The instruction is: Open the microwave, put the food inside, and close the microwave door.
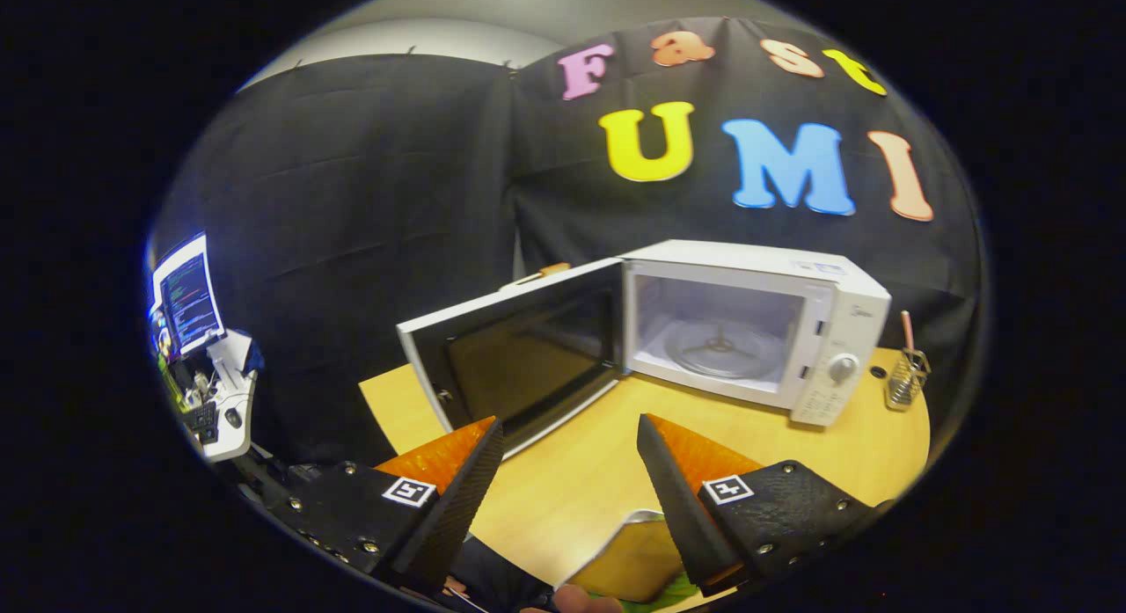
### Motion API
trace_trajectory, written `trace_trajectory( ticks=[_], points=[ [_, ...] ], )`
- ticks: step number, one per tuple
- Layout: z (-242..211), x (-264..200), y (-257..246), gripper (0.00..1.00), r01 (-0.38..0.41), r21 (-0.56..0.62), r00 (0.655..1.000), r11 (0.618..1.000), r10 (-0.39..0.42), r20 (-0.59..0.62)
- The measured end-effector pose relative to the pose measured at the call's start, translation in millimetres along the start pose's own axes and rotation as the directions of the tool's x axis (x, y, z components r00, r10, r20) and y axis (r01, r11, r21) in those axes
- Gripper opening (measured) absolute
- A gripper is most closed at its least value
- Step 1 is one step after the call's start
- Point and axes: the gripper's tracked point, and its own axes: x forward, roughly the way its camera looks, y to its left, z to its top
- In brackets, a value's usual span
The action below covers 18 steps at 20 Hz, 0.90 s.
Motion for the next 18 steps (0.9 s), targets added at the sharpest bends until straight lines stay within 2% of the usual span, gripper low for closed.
trace_trajectory(
  ticks=[3, 6, 11, 14, 18],
  points=[
    [-17.2, -33.9, -51.0, 0.95, 0.108, 0.101, 0.992, 0.989, -0.101, -0.079],
    [-55.6, -45.7, -75.2, 0.97, 0.157, 0.182, 0.969, 0.971, -0.116, -0.216],
    [-113.1, -40.6, -64.4, 0.97, 0.14, 0.322, 0.922, 0.936, -0.005, -0.388],
    [-133.1, -34.4, -57.2, 0.97, 0.135, 0.34, 0.893, 0.931, 0.034, -0.449],
    [-147.4, -25.3, -54.6, 0.96, 0.126, 0.361, 0.876, 0.924, 0.067, -0.477]
  ],
)
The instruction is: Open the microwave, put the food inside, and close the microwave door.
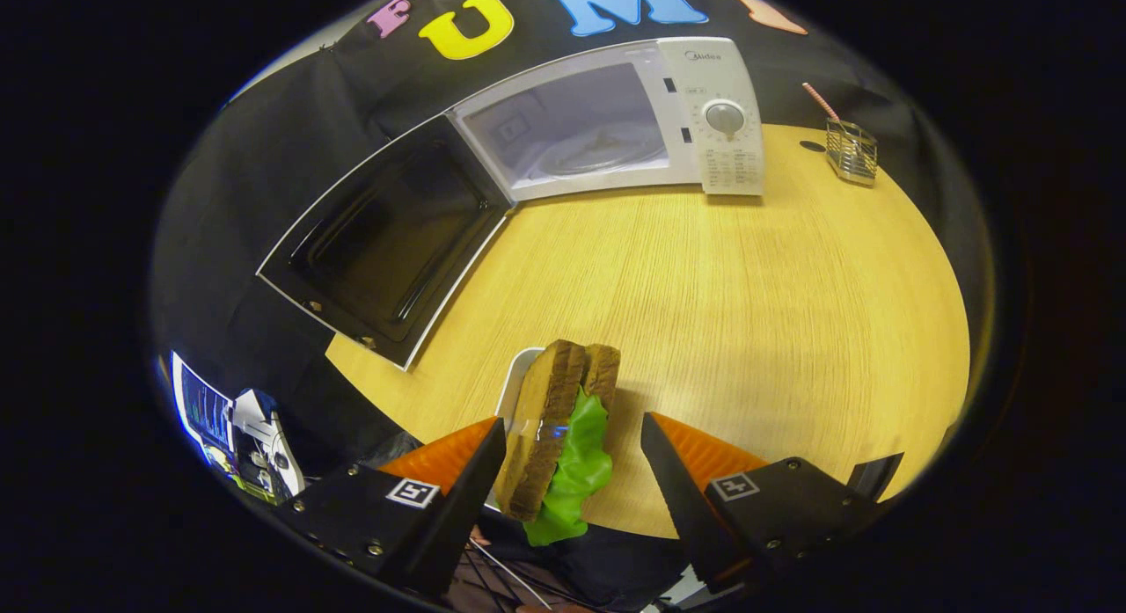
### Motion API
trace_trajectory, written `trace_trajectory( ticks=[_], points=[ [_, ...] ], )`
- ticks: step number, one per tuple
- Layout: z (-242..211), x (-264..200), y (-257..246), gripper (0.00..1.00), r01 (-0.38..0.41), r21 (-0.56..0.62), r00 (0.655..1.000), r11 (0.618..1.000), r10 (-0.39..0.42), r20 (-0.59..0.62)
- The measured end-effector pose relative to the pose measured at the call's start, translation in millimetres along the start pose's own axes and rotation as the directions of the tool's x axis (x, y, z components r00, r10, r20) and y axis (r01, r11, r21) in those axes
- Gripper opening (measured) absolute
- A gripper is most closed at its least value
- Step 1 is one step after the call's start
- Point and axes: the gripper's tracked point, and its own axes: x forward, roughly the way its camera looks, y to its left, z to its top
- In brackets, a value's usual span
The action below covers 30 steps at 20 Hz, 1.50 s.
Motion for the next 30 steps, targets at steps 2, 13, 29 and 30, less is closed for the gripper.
trace_trajectory(
  ticks=[2, 13, 29, 30],
  points=[
    [0.7, 2.3, 0.4, 0.9, -0.016, 0.022, 1.0, 1.0, 0.016, -0.008],
    [12.4, -3.8, 17.5, 0.24, -0.072, 0.012, 0.997, 0.997, 0.071, 0.04],
    [121.4, -61.7, 37.1, 0.24, 0.115, -0.237, 0.929, 0.965, -0.02, 0.369],
    [129.9, -59.7, 37.2, 0.24, 0.145, -0.259, 0.922, 0.955, -0.035, 0.386]
  ],
)
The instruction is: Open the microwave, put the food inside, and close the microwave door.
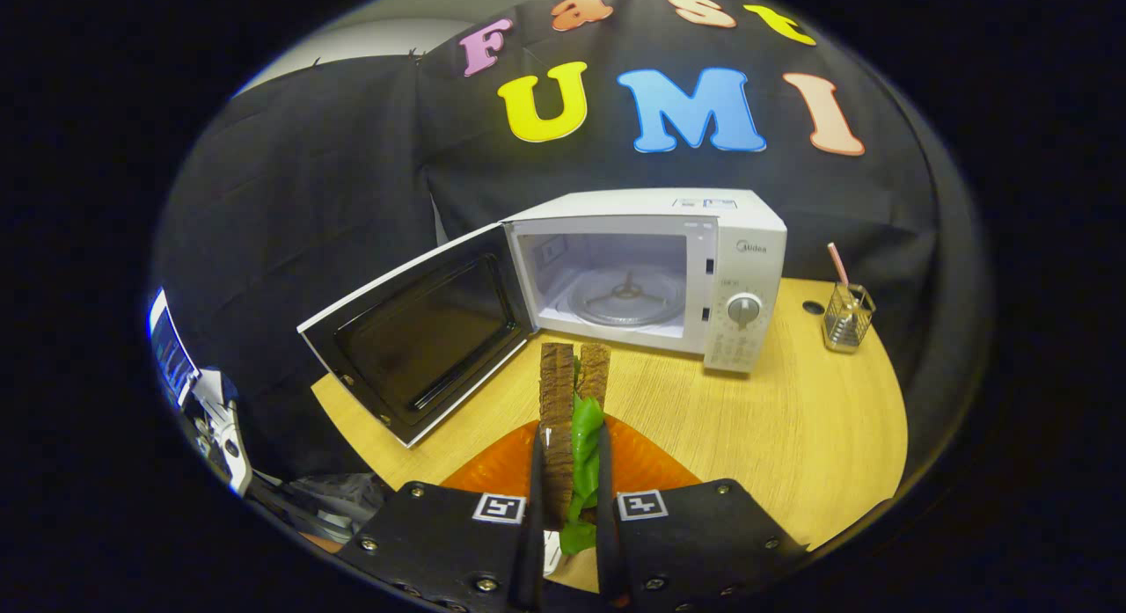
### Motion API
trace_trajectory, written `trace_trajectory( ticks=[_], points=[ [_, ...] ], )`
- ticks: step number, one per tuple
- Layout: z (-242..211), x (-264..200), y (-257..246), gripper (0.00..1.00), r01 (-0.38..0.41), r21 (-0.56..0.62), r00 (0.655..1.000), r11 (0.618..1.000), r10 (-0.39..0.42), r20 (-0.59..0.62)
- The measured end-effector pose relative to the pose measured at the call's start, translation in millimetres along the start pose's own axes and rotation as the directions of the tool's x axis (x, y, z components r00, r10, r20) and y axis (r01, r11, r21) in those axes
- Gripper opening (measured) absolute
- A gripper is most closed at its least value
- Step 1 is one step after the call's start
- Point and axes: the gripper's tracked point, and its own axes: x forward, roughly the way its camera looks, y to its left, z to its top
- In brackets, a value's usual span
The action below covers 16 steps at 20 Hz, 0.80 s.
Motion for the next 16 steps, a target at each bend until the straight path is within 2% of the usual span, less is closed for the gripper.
trace_trajectory(
  ticks=[3, 7, 12, 16],
  points=[
    [16.5, 18.7, -6.1, 0.24, 0.071, -0.143, 0.997, 0.987, -0.066, 0.037],
    [31.2, 48.9, -10.5, 0.24, 0.18, -0.345, 0.983, 0.921, -0.157, 0.095],
    [28.4, 80.8, -21.7, 0.24, 0.304, -0.58, 0.952, 0.756, -0.257, 0.164],
    [40.3, 117.2, -40.7, 0.24, 0.406, -0.72, 0.907, 0.563, -0.347, 0.24]
  ],
)
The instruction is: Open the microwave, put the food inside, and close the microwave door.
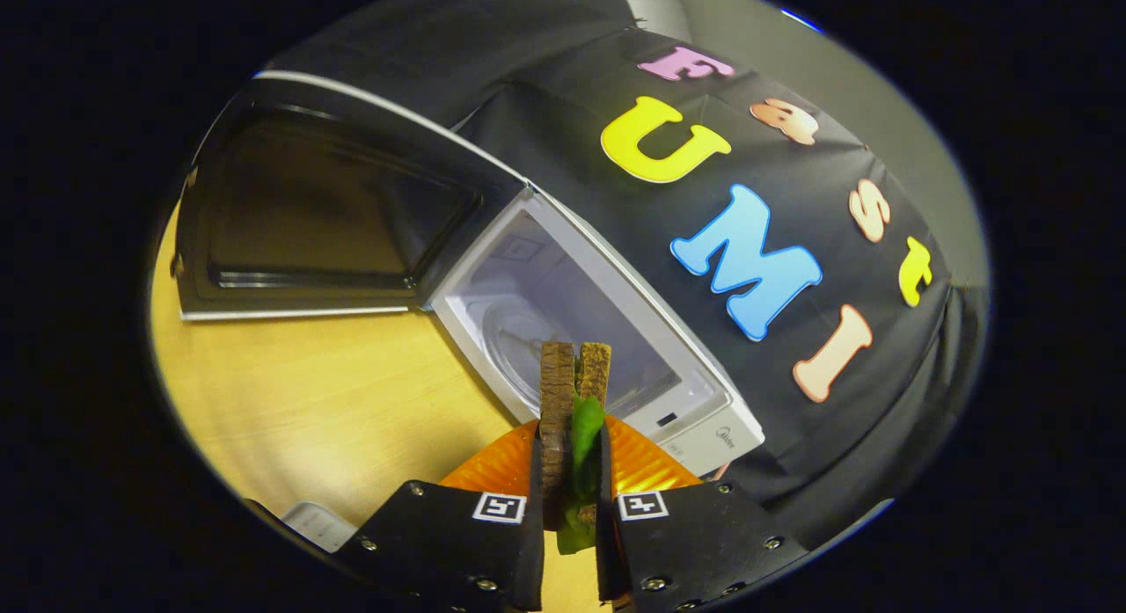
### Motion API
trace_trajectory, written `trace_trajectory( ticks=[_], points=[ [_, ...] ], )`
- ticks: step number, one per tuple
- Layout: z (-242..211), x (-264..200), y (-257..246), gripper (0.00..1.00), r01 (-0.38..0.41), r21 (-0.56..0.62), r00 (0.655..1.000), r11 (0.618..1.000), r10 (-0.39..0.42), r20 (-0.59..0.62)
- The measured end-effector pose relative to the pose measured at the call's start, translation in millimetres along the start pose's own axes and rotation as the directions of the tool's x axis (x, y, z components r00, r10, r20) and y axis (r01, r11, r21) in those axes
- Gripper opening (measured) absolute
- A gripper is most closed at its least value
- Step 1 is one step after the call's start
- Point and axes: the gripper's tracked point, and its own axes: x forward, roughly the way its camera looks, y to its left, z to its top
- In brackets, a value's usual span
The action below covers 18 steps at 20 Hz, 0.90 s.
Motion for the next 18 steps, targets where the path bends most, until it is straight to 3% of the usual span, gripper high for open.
trace_trajectory(
  ticks=[5, 9, 13, 18],
  points=[
    [1.9, 36.4, 4.5, 0.24, 0.098, -0.22, 0.995, 0.97, -0.096, 0.022],
    [10.0, 61.3, 9.4, 0.24, 0.17, -0.401, 0.985, 0.9, -0.148, 0.087],
    [14.7, 94.5, 14.8, 0.24, 0.233, -0.565, 0.972, 0.791, -0.168, 0.166],
    [9.5, 136.8, 21.4, 0.24, 0.219, -0.629, 0.975, 0.746, -0.14, 0.173]
  ],
)
